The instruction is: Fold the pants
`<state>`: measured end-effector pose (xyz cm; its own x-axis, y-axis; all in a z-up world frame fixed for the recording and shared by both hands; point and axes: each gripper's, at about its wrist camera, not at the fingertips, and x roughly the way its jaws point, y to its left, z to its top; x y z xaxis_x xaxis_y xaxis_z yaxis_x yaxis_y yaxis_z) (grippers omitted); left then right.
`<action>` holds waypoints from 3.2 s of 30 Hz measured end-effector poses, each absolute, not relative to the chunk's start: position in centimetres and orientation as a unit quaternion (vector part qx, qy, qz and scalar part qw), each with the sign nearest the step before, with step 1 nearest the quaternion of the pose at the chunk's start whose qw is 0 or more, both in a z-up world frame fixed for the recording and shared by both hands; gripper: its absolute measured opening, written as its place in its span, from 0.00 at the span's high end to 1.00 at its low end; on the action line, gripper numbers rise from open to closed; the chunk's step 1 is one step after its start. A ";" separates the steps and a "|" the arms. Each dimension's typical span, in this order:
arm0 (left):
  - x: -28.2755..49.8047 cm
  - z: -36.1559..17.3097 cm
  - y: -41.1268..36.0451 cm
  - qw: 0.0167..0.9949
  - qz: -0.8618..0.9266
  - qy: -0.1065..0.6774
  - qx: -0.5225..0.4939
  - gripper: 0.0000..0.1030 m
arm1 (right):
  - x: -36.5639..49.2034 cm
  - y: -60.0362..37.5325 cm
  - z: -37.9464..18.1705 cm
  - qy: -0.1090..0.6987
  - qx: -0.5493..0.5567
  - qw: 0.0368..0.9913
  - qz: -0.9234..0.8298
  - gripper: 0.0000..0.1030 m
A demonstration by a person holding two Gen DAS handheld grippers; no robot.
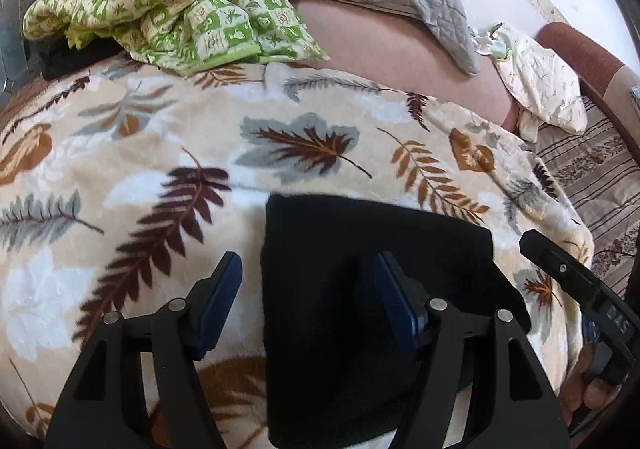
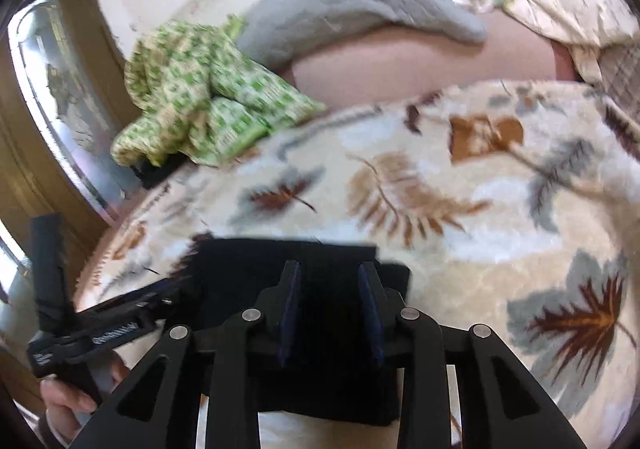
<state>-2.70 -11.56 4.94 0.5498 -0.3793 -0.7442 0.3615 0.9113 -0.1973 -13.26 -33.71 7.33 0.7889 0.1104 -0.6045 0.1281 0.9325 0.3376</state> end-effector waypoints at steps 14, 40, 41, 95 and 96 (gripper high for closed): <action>0.4 2.3 -13.0 0.866 -0.203 0.456 -0.005 0.30 | -7.5 -32.2 2.7 0.394 0.159 0.905 0.001 0.71; -7.1 4.1 -10.4 0.890 -0.185 0.416 0.020 0.29 | -16.2 -29.1 6.4 0.366 0.109 0.924 -0.021 0.42; -7.4 4.3 -10.3 0.893 -0.182 0.410 0.023 0.28 | -16.1 -29.0 6.5 0.366 0.113 0.924 -0.022 0.39; -8.7 5.2 -9.7 0.916 -0.164 0.362 0.046 0.17 | -15.1 -28.9 5.9 0.368 0.117 0.921 -0.045 0.28; -8.9 5.5 -9.8 0.918 -0.162 0.358 0.050 0.17 | -15.2 -28.8 6.0 0.365 0.112 0.923 -0.046 0.27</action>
<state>-8.94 -9.76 5.45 0.6919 -0.2612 -0.6731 0.3322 0.9429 -0.0245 -15.21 -28.76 6.04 0.7289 -0.0031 -0.6846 0.1673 0.9705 0.1737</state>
